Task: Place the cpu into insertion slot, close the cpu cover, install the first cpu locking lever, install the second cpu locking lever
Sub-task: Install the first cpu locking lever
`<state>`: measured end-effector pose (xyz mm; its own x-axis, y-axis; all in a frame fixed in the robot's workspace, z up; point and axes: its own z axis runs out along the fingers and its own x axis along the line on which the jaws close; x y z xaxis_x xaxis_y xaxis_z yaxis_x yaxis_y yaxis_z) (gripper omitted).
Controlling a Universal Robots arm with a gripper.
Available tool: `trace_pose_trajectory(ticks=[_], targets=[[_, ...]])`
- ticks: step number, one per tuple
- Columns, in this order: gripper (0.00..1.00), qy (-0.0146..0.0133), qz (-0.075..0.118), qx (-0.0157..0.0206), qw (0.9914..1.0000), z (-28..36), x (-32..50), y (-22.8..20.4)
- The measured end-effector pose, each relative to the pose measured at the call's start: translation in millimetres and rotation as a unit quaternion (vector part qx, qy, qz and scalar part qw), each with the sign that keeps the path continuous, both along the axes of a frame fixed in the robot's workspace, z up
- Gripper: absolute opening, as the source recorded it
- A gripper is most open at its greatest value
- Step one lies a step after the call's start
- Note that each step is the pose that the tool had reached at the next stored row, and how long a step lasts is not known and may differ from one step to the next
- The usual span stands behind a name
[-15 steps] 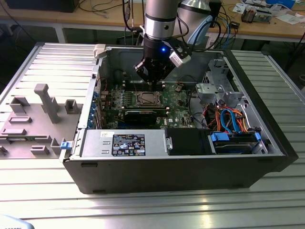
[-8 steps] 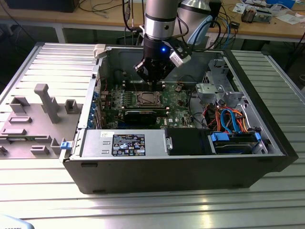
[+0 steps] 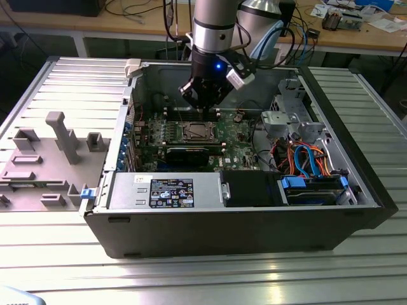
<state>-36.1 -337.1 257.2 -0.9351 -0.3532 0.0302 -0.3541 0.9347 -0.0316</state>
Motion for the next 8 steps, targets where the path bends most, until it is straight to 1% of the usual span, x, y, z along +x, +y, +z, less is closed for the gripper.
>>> trace_pose_trajectory(ticks=[1, 3, 5, 8], targets=[[0.11, 0.0, -0.004, 0.0076, 0.99996, 0.0, 0.0, 0.0], [0.11, -0.0001, -0.015, 0.0095, 0.99984, 0.0, 0.0, 0.1], [0.11, -0.0002, -0.029, 0.0107, 0.99952, 0.0, 0.0, 0.0], [0.11, -0.0005, -0.054, 0.0119, 0.99846, -0.2, 0.0, 0.0]])
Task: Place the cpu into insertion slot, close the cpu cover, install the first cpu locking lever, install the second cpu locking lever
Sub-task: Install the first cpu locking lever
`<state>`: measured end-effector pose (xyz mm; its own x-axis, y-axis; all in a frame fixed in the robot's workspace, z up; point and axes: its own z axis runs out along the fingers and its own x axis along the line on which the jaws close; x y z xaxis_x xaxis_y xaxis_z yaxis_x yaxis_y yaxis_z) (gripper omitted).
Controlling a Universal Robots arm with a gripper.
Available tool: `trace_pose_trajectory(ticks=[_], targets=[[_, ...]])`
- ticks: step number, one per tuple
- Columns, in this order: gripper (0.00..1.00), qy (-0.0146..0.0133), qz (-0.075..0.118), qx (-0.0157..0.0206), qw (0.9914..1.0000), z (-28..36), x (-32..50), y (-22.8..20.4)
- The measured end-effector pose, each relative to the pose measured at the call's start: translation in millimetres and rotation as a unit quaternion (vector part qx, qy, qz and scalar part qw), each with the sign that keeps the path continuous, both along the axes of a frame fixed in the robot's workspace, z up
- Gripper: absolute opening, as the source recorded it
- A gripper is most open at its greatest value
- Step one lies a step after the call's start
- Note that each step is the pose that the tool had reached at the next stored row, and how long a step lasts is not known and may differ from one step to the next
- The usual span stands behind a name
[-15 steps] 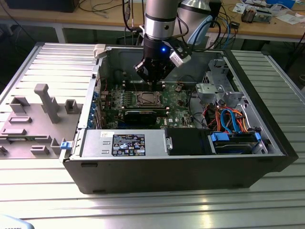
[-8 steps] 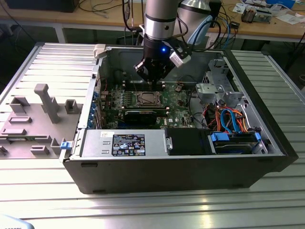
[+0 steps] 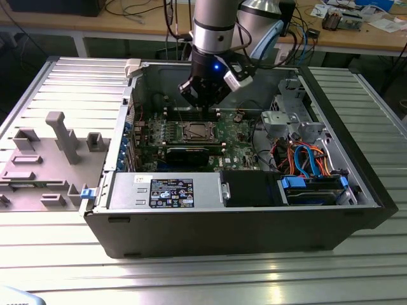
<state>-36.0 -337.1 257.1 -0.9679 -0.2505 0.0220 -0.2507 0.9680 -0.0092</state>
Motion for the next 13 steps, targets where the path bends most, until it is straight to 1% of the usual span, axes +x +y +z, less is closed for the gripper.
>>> trace_pose_trajectory(ticks=[1, 3, 4, 5, 7, 9, 10, 11, 13], targets=[[0.11, 0.0, -0.012, 0.0005, 0.99993, 0.0, 0.0, 0.0], [0.11, 0.0, -0.028, 0.0006, 0.9996, -0.3, 0.0, -0.1], [0.11, 0.0, -0.04, 0.0006, 0.99919, -0.5, 0.0, -0.1], [0.11, 0.0, -0.047, 0.0006, 0.99889, -0.7, 0.0, -0.1], [0.11, 0.0, -0.063, 0.0006, 0.998, -1.1, 0.0, 0.0], [0.11, 0.0, -0.08, 0.0006, 0.9968, -1.5, 0.0, 0.0], [0.11, 0.0, -0.088, 0.0006, 0.99609, -1.6, 0.0, 0.0], [0.11, 0.0, -0.102, 0.0005, 0.9948, -1.7, 0.0, 0.0], [0.11, 0.0, -0.103, 0.0005, 0.99465, -1.8, 0.0, 0.0]])
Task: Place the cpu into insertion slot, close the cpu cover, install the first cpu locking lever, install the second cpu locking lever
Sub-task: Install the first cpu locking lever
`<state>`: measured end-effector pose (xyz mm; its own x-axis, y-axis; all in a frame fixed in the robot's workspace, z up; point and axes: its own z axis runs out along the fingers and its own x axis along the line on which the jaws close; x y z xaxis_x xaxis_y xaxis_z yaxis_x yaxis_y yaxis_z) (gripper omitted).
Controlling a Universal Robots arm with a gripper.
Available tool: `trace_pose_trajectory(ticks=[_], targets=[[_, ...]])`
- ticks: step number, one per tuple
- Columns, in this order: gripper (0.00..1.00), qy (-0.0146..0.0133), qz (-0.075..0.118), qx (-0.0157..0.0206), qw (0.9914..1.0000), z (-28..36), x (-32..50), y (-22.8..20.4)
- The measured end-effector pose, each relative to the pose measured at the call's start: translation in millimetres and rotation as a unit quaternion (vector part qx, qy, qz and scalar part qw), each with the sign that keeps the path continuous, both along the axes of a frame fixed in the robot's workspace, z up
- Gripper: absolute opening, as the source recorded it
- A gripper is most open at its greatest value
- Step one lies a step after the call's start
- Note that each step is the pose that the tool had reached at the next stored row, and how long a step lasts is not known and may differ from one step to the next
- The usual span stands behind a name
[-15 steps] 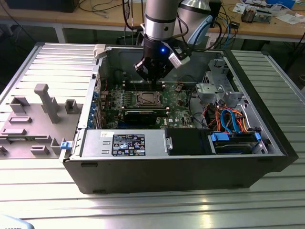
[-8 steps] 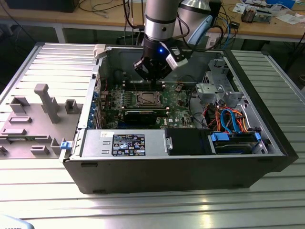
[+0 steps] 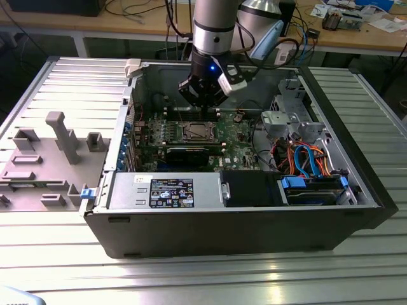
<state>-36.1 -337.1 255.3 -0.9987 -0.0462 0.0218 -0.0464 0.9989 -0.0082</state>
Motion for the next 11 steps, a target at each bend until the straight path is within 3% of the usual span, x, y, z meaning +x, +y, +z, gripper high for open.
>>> trace_pose_trajectory(ticks=[11], targets=[[0.11, 0.0, -0.001, -0.0005, 1.0, -0.1, -3.8, -0.1]])
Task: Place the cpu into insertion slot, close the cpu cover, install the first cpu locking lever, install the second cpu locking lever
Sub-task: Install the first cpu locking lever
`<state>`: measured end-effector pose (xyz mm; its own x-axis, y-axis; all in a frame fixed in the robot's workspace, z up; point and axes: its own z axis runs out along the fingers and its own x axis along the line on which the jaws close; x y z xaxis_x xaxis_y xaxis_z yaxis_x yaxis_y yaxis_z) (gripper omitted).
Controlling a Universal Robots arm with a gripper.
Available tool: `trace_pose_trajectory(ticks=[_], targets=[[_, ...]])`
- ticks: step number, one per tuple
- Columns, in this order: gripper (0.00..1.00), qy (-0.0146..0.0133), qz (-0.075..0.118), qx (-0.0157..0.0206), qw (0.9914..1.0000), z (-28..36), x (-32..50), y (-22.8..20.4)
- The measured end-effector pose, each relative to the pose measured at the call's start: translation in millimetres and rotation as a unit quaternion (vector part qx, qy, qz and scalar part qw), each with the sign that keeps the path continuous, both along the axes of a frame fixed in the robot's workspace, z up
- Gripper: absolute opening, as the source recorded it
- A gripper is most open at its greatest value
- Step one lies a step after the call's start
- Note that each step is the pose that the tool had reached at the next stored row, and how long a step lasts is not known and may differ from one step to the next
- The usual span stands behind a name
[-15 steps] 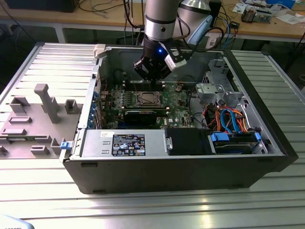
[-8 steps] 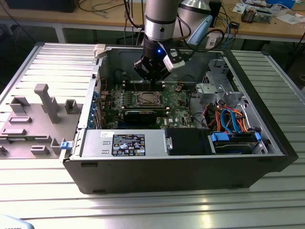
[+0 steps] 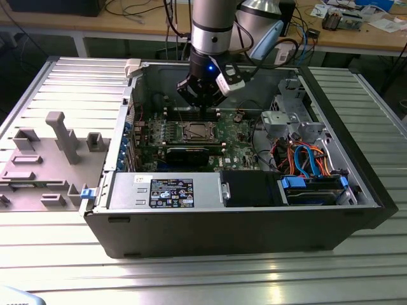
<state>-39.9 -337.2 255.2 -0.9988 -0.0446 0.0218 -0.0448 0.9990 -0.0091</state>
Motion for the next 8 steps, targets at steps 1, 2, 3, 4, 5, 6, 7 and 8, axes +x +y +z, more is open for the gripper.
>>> trace_pose_trajectory(ticks=[1, 2, 3, 4, 5, 6, 7, 8], targets=[[0.11, 0.0, 0.0, 0.0, 1.0, 0.0, -0.3, 0.0], [0.11, 0.0, 0.0, 0.0, 1.0, 0.0, -0.5, 0.0], [0.11, 0.0, 0.0, 0.0, 1.0, 0.0, -0.7, 0.0], [0.11, 0.0, 0.0, 0.0, 1.0, 0.0, -0.8, 0.0], [0.11, 0.0, 0.0, 0.0, 1.0, 0.0, -0.8, 0.0], [0.11, 0.0, 0.0, 0.0, 1.0, 0.1, -0.9, -0.1], [0.11, 0.0, 0.0, 0.0, 1.0, 0.1, -0.9, -0.1], [0.11, 0.0, 0.0, 0.0001, 1.0, 0.1, -0.8, 0.0]])
